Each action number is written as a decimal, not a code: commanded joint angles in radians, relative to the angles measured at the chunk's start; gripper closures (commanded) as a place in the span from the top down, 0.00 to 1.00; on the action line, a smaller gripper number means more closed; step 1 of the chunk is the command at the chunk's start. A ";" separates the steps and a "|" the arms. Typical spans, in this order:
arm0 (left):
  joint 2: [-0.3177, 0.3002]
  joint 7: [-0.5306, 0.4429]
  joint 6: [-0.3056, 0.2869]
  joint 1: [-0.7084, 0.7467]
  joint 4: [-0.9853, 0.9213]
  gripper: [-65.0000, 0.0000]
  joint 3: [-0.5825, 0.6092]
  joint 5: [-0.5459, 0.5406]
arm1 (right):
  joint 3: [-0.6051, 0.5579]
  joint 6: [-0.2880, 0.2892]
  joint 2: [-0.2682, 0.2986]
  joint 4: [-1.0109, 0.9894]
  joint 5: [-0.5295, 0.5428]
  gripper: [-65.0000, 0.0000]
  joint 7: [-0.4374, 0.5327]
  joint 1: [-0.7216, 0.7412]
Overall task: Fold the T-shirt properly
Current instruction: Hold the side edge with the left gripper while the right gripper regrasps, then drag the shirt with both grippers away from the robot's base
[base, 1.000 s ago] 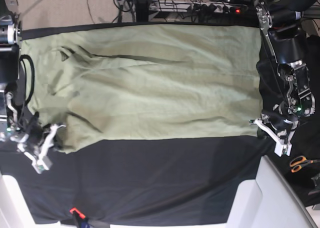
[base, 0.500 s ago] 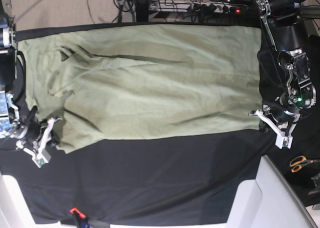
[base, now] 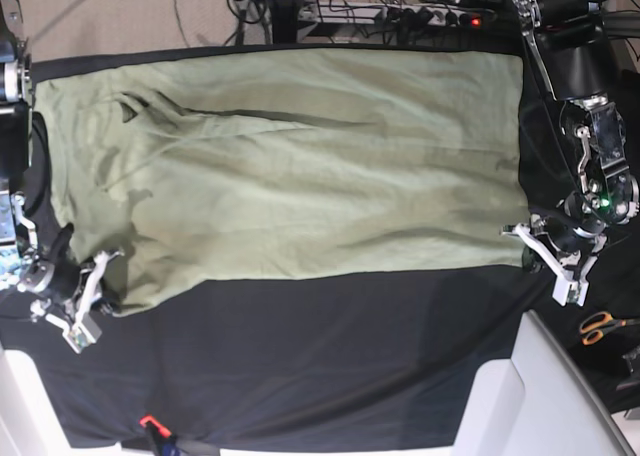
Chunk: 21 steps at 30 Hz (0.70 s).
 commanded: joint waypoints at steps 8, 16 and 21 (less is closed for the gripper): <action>-0.016 -0.017 -0.001 0.004 0.021 0.00 0.003 -0.005 | 0.009 -0.005 0.012 -0.030 0.016 0.00 0.023 0.022; -0.019 -0.014 -0.002 0.062 0.043 0.00 -0.002 -0.009 | 0.009 -0.005 0.021 -0.027 0.013 0.00 -0.027 -0.033; -0.019 0.046 -0.007 0.116 0.118 0.00 -0.002 -0.009 | 0.009 -0.002 0.035 0.053 0.013 0.00 -0.099 -0.082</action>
